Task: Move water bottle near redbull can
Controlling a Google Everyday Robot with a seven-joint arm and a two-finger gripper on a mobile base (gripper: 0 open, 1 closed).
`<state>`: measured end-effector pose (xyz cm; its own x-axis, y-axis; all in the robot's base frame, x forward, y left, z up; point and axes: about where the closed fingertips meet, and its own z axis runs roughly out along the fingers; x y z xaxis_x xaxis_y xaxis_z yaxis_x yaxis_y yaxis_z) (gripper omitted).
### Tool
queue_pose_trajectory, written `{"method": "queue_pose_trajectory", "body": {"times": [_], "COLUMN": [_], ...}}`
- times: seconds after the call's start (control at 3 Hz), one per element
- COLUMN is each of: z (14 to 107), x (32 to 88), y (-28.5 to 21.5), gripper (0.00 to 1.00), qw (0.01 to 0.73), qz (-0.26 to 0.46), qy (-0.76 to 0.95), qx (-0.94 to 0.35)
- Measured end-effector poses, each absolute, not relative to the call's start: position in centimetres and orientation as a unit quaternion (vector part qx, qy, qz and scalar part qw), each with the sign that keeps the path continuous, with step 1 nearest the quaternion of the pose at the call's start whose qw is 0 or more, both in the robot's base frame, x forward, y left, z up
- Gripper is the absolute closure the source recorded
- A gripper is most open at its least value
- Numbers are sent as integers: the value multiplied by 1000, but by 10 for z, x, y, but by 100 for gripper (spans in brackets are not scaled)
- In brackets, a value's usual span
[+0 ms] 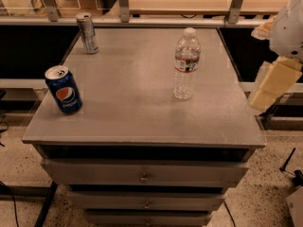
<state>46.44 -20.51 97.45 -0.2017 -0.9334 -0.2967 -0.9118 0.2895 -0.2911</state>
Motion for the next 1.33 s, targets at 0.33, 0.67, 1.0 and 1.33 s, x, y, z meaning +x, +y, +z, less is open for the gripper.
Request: {"method": "queue_pose_trajectory", "body": {"times": [0.33,0.67,1.0,1.33], "z": [956,939,929,927], "x": [505,548,582,604], "y": [-196,-180,-163,-145], "gripper": [0,0,0,0], "qw": [277,329,370,400], "qz": [12,51,106,173], "qy": [776,777,780,771], "qx": [-566,-533,-493,-465]}}
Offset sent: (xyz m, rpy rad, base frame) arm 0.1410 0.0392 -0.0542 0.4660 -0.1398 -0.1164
